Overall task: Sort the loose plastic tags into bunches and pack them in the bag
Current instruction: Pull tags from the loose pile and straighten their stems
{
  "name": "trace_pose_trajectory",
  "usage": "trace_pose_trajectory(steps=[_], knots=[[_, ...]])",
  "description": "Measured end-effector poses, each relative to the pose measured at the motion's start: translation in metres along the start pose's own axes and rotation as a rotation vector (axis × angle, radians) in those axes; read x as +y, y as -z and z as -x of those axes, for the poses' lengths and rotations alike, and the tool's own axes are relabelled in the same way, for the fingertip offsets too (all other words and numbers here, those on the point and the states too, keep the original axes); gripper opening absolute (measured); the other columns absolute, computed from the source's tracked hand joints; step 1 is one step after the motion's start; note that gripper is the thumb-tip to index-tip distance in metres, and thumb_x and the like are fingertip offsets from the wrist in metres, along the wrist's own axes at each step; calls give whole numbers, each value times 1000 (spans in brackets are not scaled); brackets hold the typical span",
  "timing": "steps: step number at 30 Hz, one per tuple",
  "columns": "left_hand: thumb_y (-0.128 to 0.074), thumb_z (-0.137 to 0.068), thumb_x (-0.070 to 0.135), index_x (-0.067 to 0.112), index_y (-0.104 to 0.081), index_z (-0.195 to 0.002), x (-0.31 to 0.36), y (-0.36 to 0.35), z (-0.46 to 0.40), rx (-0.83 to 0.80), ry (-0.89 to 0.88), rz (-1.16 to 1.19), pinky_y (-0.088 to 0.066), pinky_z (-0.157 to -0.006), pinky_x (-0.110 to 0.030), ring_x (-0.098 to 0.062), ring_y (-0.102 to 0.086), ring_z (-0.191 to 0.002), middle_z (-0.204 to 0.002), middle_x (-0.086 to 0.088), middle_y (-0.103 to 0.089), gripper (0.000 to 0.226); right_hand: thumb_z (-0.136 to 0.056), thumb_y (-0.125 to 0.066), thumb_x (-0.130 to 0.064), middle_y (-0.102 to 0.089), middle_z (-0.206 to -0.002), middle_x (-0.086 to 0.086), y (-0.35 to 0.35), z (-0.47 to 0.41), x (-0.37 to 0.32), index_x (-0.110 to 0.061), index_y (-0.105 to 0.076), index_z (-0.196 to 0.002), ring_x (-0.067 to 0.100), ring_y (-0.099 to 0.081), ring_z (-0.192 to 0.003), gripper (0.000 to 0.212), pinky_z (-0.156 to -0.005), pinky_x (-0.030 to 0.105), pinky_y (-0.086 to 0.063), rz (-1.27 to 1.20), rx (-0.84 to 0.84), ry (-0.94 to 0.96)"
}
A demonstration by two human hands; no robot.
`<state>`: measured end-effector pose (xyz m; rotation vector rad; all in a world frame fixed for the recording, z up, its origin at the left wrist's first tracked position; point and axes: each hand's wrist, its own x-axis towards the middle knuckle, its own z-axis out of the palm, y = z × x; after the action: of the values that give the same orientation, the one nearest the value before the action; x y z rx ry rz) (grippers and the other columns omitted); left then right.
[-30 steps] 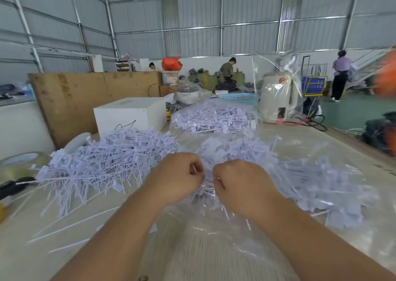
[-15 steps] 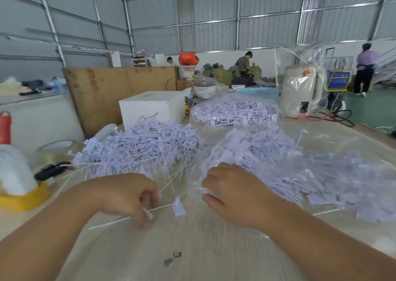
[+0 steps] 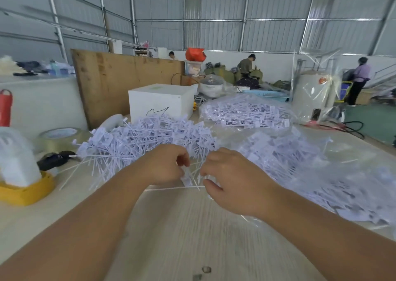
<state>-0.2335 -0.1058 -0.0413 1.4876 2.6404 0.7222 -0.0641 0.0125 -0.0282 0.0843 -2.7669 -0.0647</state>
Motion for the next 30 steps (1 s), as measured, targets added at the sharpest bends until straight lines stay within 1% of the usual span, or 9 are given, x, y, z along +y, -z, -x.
trace_pose_trajectory(steps=[3, 5, 9, 14, 17, 20, 23, 27, 30], knots=[[-67, -85, 21, 34, -63, -96, -12, -3, 3, -43, 14, 75, -41, -68, -18, 4, -53, -78, -97, 15, -59, 17, -94, -47, -24, -56, -86, 0, -1, -15, -1, -17, -60, -82, 21, -52, -89, 19, -83, 40, -44, 9, -86, 0], [-69, -87, 33, 34, -60, -107, -18, -6, 6, -132, 25, 8, -37, -65, -15, 5, -50, -79, -100, 18, -53, 22, -95, -43, -24, -58, -78, 4, -6, -18, 2, -17, -50, -70, 25, -57, -79, 27, -76, 41, -49, -45, -170, -107], [-64, -88, 28, 36, -60, -101, -16, -10, 10, -139, 43, -97, -44, -71, -22, -3, -53, -86, -99, 13, -55, 15, -95, -39, -25, -59, -79, 2, -23, -13, 11, -16, -52, -76, 25, -60, -78, 25, -66, 32, -48, -28, -267, -283], [-57, -90, 24, 34, -62, -96, -11, -12, 12, -61, 84, -133, -46, -72, -28, -7, -54, -83, -91, 13, -55, 12, -89, -47, -32, -62, -88, -1, -23, -13, 15, -19, -59, -92, 22, -60, -81, 18, -72, 34, -53, -102, -277, -403], [-56, -90, 16, 31, -63, -92, -10, -9, 13, -81, 78, -38, -42, -66, -22, -5, -56, -83, -92, 11, -58, 17, -87, -51, -26, -60, -85, -2, -27, -15, 13, -21, -58, -89, 19, -58, -76, 9, -58, 26, -44, -68, -299, -426], [-58, -93, 30, 27, -66, -90, -5, -10, 14, -112, 79, 43, -42, -67, -21, -6, -58, -84, -92, 10, -62, 10, -87, -47, -10, -58, -82, 0, -33, -18, 13, -18, -57, -86, 18, -55, -68, 13, -49, 25, -34, -46, -234, -445], [-72, -78, 54, 33, -64, -88, 0, -13, 16, -153, 62, 64, -40, -67, -20, 4, -54, -84, -92, 17, -59, 24, -91, -44, -8, -58, -83, 0, -35, -19, 16, -19, -53, -91, 20, -56, -71, 14, -54, 28, -40, -127, -94, -492], [-69, -83, 45, 30, -62, -81, 6, -19, 13, -113, -7, -96, -48, -76, -28, -3, -56, -83, -88, 12, -57, 17, -94, -43, -7, -63, -94, 4, -38, -19, 20, -19, -56, -110, 23, -62, -81, 24, -68, 32, -51, -296, 85, -548], [-57, -93, 36, 30, -47, -65, 10, -23, 11, -39, -19, -159, -48, -73, -34, -13, -55, -77, -78, 9, -53, 30, -96, -39, -12, -63, -95, 8, -37, -19, 20, -17, -48, -132, 25, -62, -80, 37, -69, 37, -54, -437, 178, -525]])
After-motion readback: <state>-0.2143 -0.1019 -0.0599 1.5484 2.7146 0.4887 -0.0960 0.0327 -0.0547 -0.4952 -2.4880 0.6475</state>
